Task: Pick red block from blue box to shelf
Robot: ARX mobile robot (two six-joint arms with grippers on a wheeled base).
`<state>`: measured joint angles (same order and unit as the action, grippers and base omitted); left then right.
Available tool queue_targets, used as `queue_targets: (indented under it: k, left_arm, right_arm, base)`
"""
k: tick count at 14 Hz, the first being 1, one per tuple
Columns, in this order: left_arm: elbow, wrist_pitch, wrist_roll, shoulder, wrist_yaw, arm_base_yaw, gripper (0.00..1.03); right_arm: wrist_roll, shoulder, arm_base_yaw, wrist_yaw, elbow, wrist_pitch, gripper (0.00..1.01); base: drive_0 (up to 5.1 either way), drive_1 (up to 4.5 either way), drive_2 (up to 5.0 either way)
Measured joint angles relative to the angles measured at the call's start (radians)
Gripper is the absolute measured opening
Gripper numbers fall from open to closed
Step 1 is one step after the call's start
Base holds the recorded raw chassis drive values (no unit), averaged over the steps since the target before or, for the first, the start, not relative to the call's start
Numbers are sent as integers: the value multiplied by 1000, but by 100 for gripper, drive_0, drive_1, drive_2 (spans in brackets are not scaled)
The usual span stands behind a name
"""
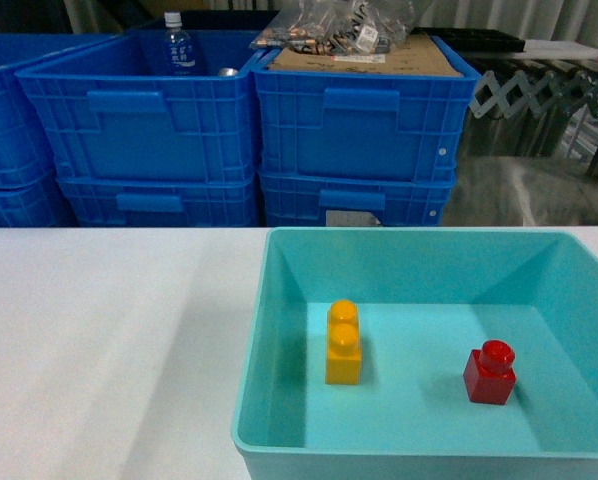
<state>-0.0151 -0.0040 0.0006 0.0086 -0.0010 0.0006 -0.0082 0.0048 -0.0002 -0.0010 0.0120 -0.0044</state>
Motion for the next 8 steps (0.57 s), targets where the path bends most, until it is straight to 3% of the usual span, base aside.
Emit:
queue_targets:
  k: [8]
  left_arm:
    - [0,0,0,0,0,0,98]
  right_arm:
    - [0,0,0,0,0,0,98]
  base:
    - [0,0,0]
